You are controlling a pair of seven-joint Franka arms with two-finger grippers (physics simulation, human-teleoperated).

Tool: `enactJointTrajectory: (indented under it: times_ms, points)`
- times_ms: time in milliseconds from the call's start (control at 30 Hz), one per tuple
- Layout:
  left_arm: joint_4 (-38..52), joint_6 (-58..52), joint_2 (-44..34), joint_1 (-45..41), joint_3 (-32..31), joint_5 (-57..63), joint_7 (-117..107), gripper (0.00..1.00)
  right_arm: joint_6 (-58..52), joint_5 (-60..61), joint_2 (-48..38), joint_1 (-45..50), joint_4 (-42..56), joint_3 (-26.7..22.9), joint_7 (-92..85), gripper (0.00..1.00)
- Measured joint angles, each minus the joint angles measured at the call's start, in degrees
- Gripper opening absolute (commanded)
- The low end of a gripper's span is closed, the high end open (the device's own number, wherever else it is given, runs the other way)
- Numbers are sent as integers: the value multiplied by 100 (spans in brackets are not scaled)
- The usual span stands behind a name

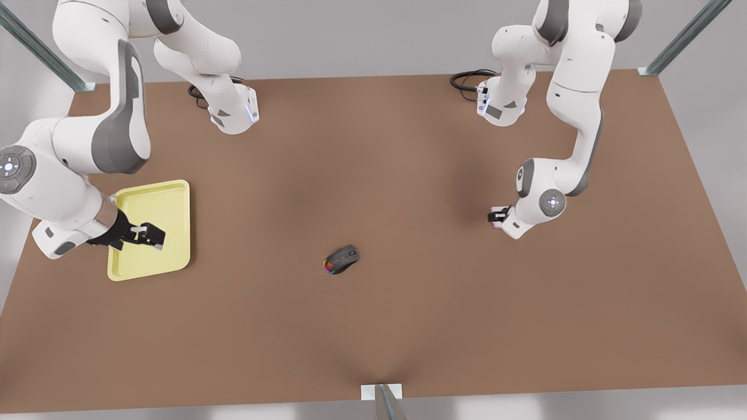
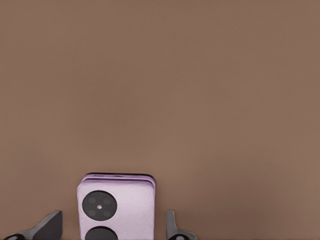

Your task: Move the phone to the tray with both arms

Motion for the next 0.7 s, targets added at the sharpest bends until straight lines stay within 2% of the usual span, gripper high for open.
enactJointTrajectory:
  times_ms: [233, 267, 300, 567, 700]
  points:
    - [-14, 201, 212, 0, -1, 27, -34, 100, -187, 10, 26, 7, 22, 9, -2, 100]
    - [-11, 220, 227, 0, -1, 33, -42, 79, -245, 15, 40, 7, 25, 9, -1, 100]
    - [-10, 236, 235, 0, -1, 39, -52, 68, -293, 26, 82, 14, 70, 20, 0, 100]
    - [0, 312, 274, -2, -1, 94, -182, 70, -703, 122, 328, 9, 177, 24, -6, 100]
    - [4, 321, 284, -2, -1, 99, -221, 69, -1223, 125, 444, 181, 602, 59, -11, 100]
